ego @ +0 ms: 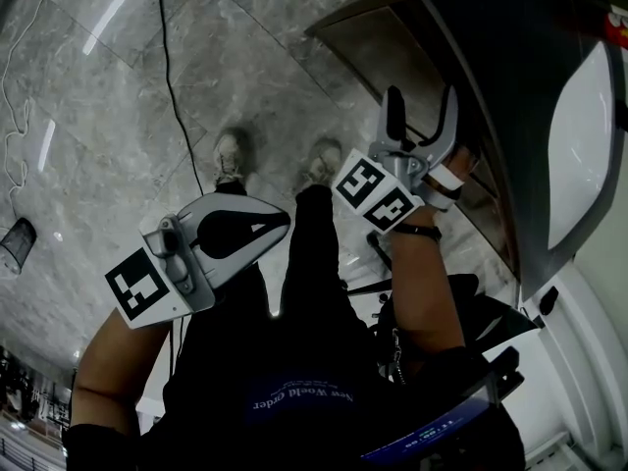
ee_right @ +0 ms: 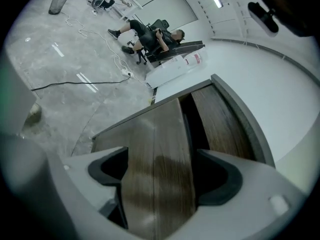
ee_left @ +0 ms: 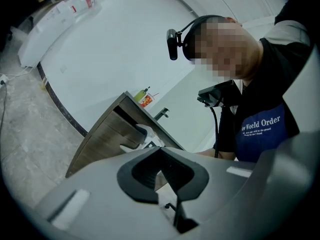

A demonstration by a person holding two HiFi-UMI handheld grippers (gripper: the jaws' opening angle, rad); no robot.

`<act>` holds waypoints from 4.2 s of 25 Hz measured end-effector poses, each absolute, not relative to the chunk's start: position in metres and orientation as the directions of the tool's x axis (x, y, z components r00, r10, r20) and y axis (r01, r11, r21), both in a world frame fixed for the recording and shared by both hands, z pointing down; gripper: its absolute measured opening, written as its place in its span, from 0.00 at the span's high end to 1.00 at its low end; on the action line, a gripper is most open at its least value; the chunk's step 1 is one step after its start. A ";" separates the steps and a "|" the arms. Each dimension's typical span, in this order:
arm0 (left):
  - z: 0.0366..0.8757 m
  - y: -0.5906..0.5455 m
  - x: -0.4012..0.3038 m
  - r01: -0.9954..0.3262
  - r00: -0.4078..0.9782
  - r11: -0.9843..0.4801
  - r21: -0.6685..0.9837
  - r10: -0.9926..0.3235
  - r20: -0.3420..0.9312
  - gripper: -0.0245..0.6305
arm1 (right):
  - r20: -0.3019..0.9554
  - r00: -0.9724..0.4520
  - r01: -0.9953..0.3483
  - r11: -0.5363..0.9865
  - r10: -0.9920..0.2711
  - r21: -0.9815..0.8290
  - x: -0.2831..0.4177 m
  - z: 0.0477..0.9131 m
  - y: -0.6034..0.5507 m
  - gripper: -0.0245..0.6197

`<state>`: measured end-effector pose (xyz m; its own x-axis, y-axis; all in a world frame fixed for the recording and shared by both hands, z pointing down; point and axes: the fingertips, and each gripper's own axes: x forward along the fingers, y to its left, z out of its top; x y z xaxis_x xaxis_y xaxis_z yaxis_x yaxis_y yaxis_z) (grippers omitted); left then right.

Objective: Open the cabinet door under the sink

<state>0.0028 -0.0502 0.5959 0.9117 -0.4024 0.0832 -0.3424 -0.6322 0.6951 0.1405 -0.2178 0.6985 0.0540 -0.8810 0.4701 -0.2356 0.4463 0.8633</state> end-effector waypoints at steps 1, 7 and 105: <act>0.596 -0.049 0.003 -0.337 0.914 -0.632 0.697 -0.396 0.083 0.96 | 0.469 0.069 -0.235 0.443 -0.880 0.865 0.141 0.701 -0.221 0.32; 0.599 -0.048 -0.002 -0.330 0.919 -0.620 0.712 -0.383 0.092 0.96 | 0.440 0.127 -0.231 0.405 -0.889 0.885 0.143 0.707 -0.231 0.32; 0.492 -0.040 -0.074 -0.350 0.824 -0.625 0.698 -0.560 -0.088 0.96 | 0.775 -0.573 -0.769 0.500 -0.265 -0.398 0.012 0.659 -0.185 0.75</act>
<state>-0.0742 -0.0400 0.4916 0.8239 -0.5599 -0.0876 -0.3503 -0.6247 0.6979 0.0122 -0.1852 0.6588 -0.5731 -0.2651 0.7754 -0.7692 0.5003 -0.3975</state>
